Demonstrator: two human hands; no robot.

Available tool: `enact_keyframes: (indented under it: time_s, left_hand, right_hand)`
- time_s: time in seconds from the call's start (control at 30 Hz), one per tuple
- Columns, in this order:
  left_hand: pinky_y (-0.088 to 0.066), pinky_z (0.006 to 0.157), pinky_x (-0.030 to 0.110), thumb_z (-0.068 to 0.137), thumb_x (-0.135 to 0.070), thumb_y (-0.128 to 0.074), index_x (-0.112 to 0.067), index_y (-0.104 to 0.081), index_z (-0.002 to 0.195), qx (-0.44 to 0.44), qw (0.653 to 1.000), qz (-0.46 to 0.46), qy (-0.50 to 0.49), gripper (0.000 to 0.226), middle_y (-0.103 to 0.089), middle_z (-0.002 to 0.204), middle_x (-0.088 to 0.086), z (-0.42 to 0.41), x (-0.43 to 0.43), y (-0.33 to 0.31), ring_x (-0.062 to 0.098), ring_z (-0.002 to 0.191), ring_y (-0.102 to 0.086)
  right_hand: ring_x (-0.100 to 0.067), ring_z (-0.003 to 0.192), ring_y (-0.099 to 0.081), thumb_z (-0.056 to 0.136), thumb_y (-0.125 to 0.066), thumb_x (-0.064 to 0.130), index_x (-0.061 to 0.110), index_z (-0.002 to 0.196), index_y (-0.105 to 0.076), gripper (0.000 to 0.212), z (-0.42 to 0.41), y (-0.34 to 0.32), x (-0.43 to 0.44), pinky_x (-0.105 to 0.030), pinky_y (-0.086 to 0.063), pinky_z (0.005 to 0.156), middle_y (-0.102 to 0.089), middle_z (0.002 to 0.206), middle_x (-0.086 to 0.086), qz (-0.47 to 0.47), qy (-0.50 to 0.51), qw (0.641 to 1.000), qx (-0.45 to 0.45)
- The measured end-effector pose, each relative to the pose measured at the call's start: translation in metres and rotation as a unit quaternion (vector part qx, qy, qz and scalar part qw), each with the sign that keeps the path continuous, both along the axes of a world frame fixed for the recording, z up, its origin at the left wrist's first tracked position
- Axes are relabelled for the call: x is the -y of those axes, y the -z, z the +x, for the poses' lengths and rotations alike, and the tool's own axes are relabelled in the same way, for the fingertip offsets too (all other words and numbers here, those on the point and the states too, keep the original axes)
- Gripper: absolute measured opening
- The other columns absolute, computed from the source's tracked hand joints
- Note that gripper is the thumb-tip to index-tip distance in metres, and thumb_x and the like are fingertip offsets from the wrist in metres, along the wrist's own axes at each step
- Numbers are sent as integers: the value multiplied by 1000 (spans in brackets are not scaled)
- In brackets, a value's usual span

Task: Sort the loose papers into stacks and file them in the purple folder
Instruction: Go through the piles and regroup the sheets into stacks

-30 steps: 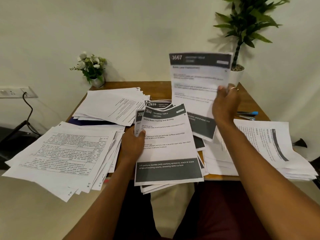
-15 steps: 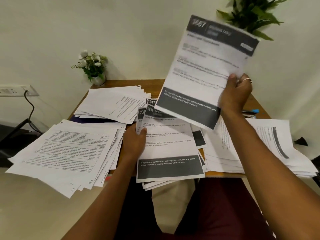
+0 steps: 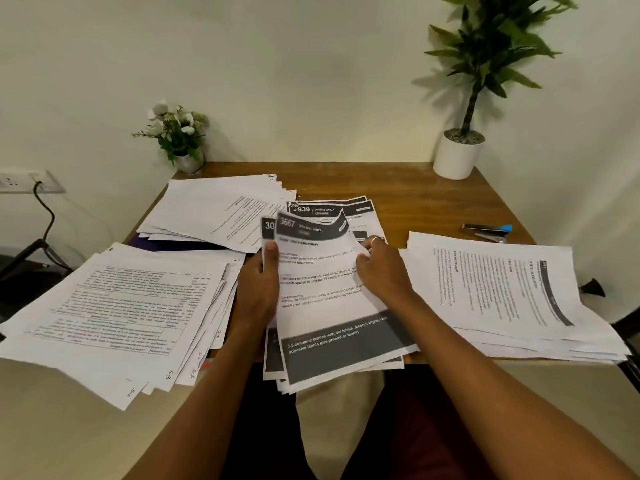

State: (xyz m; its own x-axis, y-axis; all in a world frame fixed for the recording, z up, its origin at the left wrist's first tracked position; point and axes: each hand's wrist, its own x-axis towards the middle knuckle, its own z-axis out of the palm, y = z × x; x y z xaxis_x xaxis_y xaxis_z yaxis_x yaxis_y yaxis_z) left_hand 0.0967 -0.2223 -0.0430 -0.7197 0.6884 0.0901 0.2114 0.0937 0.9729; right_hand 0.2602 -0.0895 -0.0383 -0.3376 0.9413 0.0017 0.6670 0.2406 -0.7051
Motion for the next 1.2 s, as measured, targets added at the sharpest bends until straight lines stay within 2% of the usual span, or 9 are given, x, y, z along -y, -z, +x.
enact_keyframes:
  time_s: [0.07, 0.2, 0.4, 0.57, 0.73, 0.87, 1.0, 1.13, 1.2]
  left_hand:
    - [-46, 55, 3, 104, -51, -38, -20, -68, 98, 17, 1000, 7, 5, 44, -68, 84, -20, -2, 0, 0, -14, 74, -66]
    - [-51, 59, 13, 99, -30, -63, -31, -67, 103, -8, 999, -34, 31, 6, -72, 89, -18, -11, -4, 12, 7, 83, -73]
    - [-48, 60, 21, 99, -17, -59, -26, -62, 110, -82, 993, -83, 18, 15, -64, 94, -17, -15, -9, 22, 6, 82, -66]
    - [-50, 57, 21, 99, -21, -60, -21, -64, 112, -109, 988, -106, 16, 13, -67, 97, -9, -19, -15, 32, 11, 79, -68]
    - [-54, 60, 26, 99, -22, -60, -29, -61, 107, -121, 986, -108, 18, 10, -66, 95, -14, -19, -15, 31, 9, 78, -68]
    - [-50, 57, 21, 99, -20, -59, -28, -62, 105, -126, 986, -104, 18, 10, -65, 90, -17, -16, -15, 28, 6, 75, -67]
    - [-51, 58, 22, 99, -19, -59, -25, -62, 105, -126, 987, -98, 16, 9, -64, 91, -17, -16, -13, 27, 7, 77, -66]
    - [-48, 57, 19, 98, -19, -61, -26, -60, 105, -115, 989, -89, 12, 9, -62, 92, -17, -16, -13, 27, 7, 78, -66]
    - [-50, 58, 21, 98, -20, -61, -26, -60, 103, -111, 990, -81, 13, 8, -64, 93, -16, -16, -13, 26, 8, 78, -67]
  right_hand:
    - [-27, 115, -65, 100, -56, 23, 17, 135, -55, 35, -2, 0, 0, -40, -57, 95, -61, 139, -4, 5, -1, 1000, 13]
    - [-26, 116, -63, 98, -58, 25, 17, 132, -55, 35, -4, 3, -10, -40, -55, 96, -62, 136, -4, -4, 1, 1000, 24]
    - [-19, 85, -63, 101, -53, 41, 18, 89, -65, 28, 4, -2, -37, -31, -48, 72, -67, 93, 1, 62, 92, 994, -17]
    - [-16, 100, -63, 101, -56, 27, 20, 114, -69, 20, 9, 8, -70, -28, -47, 71, -70, 121, 0, 14, 88, 996, -29]
    - [-15, 95, -65, 93, -72, 17, 16, 119, -68, 26, 6, 6, -82, -27, -49, 75, -71, 114, -1, -18, 103, 989, -100]
    - [-11, 84, -63, 91, -76, 20, 18, 113, -69, 24, 4, 5, -80, -20, -45, 61, -73, 113, 0, 39, 103, 990, -92]
    - [-20, 97, -69, 87, -80, 22, 12, 124, -67, 40, -1, 2, -78, -29, -55, 75, -72, 119, -3, -16, 71, 993, -95]
    - [-14, 84, -66, 100, -64, 25, 13, 107, -69, 15, 5, -7, -79, -24, -49, 63, -72, 119, -3, -28, 88, 989, -113]
    - [-12, 83, -66, 103, -57, 28, 15, 114, -64, 18, 12, -17, -80, -23, -51, 61, -70, 118, -2, -8, 133, 977, -164]
